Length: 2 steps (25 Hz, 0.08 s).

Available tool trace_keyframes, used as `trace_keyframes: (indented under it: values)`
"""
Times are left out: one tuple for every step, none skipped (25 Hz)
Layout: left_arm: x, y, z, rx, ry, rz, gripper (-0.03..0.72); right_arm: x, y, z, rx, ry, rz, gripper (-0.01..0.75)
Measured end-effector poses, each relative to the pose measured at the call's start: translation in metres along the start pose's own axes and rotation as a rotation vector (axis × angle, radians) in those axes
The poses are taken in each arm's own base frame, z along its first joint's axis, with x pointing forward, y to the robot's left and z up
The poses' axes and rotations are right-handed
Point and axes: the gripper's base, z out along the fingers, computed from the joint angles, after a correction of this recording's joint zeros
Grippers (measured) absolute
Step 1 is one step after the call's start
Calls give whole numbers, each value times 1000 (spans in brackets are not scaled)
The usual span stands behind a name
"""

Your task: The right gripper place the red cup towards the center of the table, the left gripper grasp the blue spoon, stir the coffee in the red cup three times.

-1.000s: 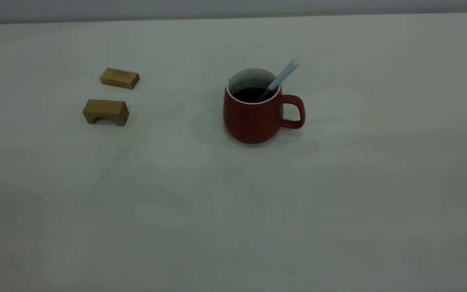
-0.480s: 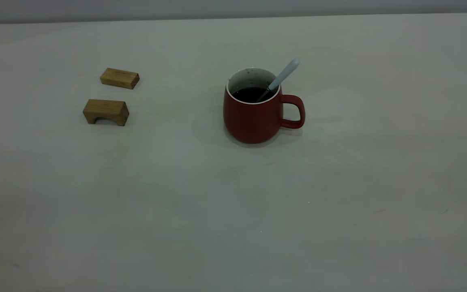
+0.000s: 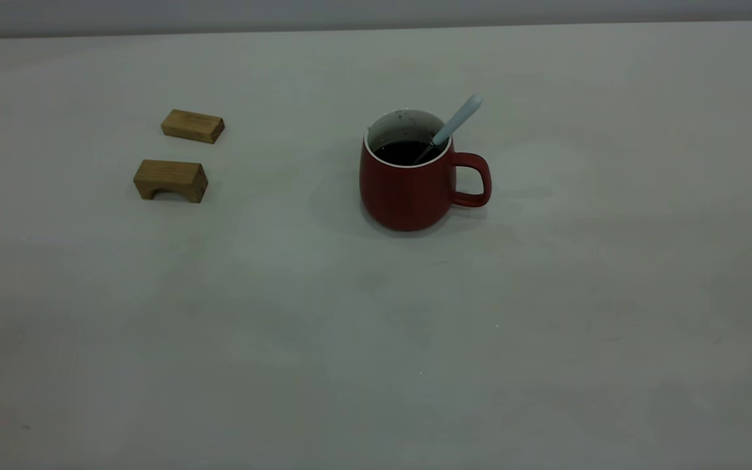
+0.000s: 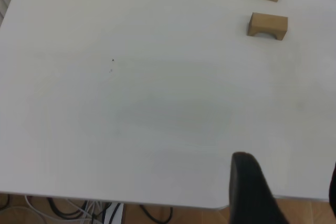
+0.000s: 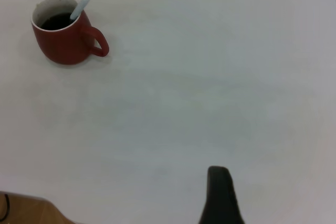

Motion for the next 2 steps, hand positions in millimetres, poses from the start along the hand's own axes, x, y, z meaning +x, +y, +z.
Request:
trace_keyframes:
  values:
    - [0,0,0,0,0,0,438,0,0,0,0,0,0,585]
    - [0,0,0,0,0,0,438,0,0,0,0,0,0,585]
